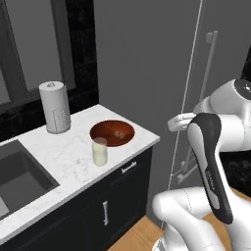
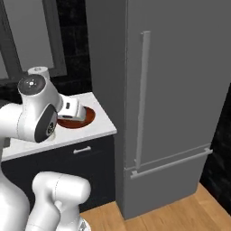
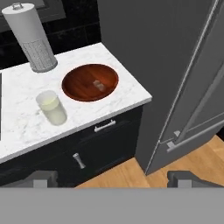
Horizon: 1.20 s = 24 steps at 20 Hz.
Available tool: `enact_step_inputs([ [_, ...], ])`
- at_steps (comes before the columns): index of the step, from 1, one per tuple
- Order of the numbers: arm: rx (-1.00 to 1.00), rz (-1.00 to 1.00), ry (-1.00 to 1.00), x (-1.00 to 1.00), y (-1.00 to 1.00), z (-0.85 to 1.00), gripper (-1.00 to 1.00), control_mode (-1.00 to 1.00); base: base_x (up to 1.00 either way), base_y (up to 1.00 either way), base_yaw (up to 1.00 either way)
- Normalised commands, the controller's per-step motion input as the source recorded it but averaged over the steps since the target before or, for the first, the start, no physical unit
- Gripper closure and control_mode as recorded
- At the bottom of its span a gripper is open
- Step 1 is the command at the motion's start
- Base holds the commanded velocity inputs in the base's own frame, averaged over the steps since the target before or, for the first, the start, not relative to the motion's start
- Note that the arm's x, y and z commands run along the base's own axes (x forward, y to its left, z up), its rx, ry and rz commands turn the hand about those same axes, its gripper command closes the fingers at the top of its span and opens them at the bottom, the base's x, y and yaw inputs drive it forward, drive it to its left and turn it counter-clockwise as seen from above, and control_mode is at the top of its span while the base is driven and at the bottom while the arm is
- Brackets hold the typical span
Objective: Grab a lemon wedge from the fridge and one ice cube from the ice bowl, and put them in the glass of lemonade.
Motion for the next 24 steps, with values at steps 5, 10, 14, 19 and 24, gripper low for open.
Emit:
enact_step_inputs([
  [5,0.0,0.0,0.0,0.0,0.0,0.0,-1.0,1.0,0.71,0.95,0.14],
  [10,0.0,0.0,0.0,0.0,0.0,0.0,-1.0,1.0,0.72,-0.02,0.0],
  [14,0.0,0.0,0.0,0.0,0.0,0.0,-1.0,1.0,0.0,-0.79,-0.23],
  [19,0.08,-0.11,0.18,0.22,-0.32,-0.43,-1.0,-1.0,0.05,-0.27,-0.09],
  [24,0.01,-0.07,0.27,0.76,0.08,-0.55,-1.0,-1.0,0.0,0.0,0.0],
])
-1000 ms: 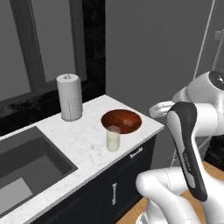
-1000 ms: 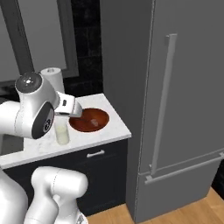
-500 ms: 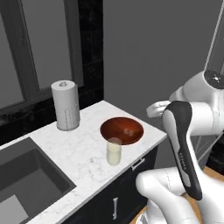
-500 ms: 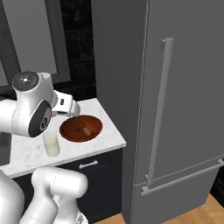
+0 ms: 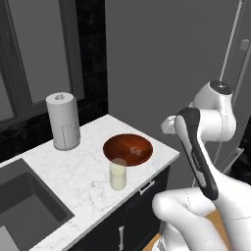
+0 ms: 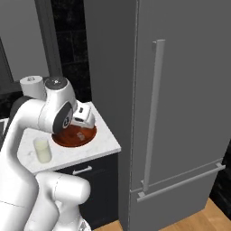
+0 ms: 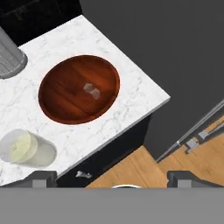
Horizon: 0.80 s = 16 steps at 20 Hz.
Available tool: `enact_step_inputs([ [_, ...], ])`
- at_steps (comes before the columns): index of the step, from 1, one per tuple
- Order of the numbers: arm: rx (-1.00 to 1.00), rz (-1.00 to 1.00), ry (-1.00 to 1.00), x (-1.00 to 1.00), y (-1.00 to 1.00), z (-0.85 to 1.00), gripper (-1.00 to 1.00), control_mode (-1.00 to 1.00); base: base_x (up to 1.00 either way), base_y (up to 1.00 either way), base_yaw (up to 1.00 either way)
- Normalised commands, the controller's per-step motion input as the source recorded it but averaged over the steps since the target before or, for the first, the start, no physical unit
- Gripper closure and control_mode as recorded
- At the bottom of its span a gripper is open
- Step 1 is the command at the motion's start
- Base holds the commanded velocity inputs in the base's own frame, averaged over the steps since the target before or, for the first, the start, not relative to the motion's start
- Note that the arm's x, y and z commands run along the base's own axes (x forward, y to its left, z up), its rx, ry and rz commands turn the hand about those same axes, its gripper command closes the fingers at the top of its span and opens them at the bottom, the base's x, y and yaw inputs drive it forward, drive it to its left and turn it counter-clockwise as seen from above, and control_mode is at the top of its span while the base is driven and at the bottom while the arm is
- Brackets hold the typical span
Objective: Grab a lemon wedge from the fridge and one ice cube from the ice bowl, and put them in the glass of lemonade.
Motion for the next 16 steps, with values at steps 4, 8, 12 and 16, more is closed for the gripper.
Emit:
enact_step_inputs([
  [4,-0.02,0.0,0.28,0.51,0.45,-0.17,-1.0,-1.0,0.0,0.0,0.0],
  [8,-0.14,0.1,0.26,0.73,0.59,-0.58,-1.0,-1.0,0.0,0.0,0.0],
  [12,-0.07,0.32,0.49,0.05,0.78,-0.37,-1.0,-1.0,0.0,0.0,0.0],
  [16,0.12,0.16,0.28,0.35,0.19,-0.4,-1.0,-1.0,0.0,0.0,0.0],
])
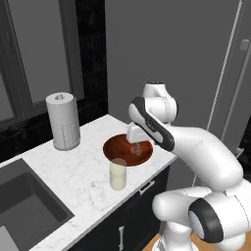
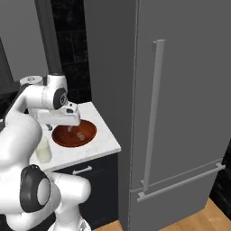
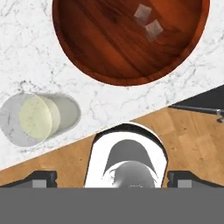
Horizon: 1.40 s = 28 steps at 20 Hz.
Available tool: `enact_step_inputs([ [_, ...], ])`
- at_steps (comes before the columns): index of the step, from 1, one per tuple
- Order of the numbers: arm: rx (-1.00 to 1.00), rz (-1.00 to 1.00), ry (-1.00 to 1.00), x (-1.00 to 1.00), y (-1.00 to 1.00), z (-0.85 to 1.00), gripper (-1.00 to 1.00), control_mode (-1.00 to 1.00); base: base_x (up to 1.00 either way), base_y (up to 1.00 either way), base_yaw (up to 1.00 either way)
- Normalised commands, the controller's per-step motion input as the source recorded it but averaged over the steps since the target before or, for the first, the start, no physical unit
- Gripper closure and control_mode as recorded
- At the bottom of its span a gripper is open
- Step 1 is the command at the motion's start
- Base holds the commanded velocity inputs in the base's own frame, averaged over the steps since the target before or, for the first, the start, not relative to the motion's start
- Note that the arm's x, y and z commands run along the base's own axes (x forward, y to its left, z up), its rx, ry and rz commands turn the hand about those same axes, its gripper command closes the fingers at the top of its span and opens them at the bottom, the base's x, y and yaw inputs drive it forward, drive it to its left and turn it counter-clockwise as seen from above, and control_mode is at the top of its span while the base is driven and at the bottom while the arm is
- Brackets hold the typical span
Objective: Grab a lemon wedge from the fridge and one ice cube from the ice bowl, and put them in the glass of lemonade.
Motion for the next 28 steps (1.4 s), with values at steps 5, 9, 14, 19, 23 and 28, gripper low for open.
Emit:
enact_step_inputs([
  [5,0.02,0.23,0.03,0.61,-0.07,-0.31,-1.0,-1.0,0.0,0.0,0.0],
  [9,0.0,0.11,-0.06,0.54,-0.16,-0.48,-1.0,-1.0,0.0,0.0,0.0],
  [14,0.0,0.04,0.0,0.59,0.0,-0.59,-1.0,-1.0,0.0,0.0,0.0],
  [19,0.0,0.05,0.0,0.41,0.01,-0.42,-1.0,-1.0,0.0,0.0,0.0],
  [23,0.0,0.08,0.03,0.59,0.17,-0.43,-1.0,-1.0,0.0,0.0,0.0],
  [28,0.0,0.07,0.09,0.22,0.35,-0.14,-1.0,-1.0,0.0,0.0,0.0],
])
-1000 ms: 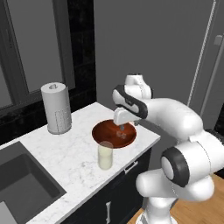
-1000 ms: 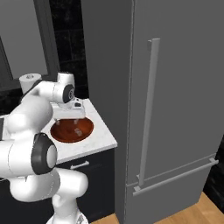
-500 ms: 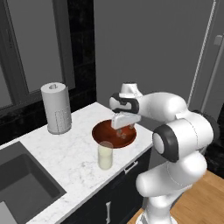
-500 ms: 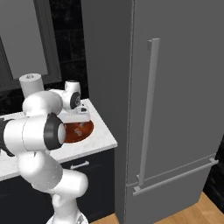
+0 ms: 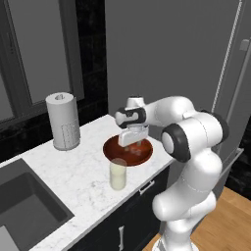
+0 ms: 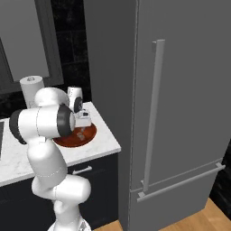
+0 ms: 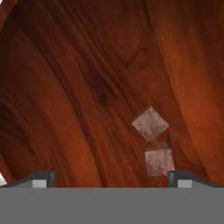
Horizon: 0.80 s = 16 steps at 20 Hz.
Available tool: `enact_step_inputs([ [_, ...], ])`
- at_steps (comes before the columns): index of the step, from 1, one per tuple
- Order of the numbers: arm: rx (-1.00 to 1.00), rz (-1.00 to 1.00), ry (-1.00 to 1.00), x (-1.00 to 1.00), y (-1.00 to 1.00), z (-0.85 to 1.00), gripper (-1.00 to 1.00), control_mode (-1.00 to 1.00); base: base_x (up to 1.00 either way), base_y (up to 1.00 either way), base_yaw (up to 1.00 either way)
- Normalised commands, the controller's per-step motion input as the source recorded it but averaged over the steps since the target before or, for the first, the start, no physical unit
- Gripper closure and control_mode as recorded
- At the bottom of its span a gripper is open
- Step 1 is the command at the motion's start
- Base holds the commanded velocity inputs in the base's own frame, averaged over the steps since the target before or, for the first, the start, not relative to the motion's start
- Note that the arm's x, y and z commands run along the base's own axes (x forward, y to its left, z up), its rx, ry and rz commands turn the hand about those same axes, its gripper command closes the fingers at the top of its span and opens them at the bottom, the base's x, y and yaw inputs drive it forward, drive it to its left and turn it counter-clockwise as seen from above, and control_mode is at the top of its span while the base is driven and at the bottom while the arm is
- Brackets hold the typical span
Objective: Grab a lemon wedge from the fridge and one ice cube from the ice bowl, and put them in the glass of lemonade.
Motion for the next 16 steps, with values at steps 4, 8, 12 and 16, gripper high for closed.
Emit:
enact_step_inputs([
  [4,0.0,0.02,0.07,0.0,0.23,-0.25,-1.0,-1.0,0.0,0.0,0.0],
  [8,0.0,0.0,0.06,0.0,0.04,-0.36,-1.0,-1.0,0.0,0.0,0.0],
  [12,0.01,0.0,0.0,0.0,-0.06,-0.08,-1.0,-1.0,0.0,0.0,0.0],
  [16,0.02,-0.01,0.0,0.21,-0.1,0.0,-1.0,-1.0,0.0,0.0,0.0],
])
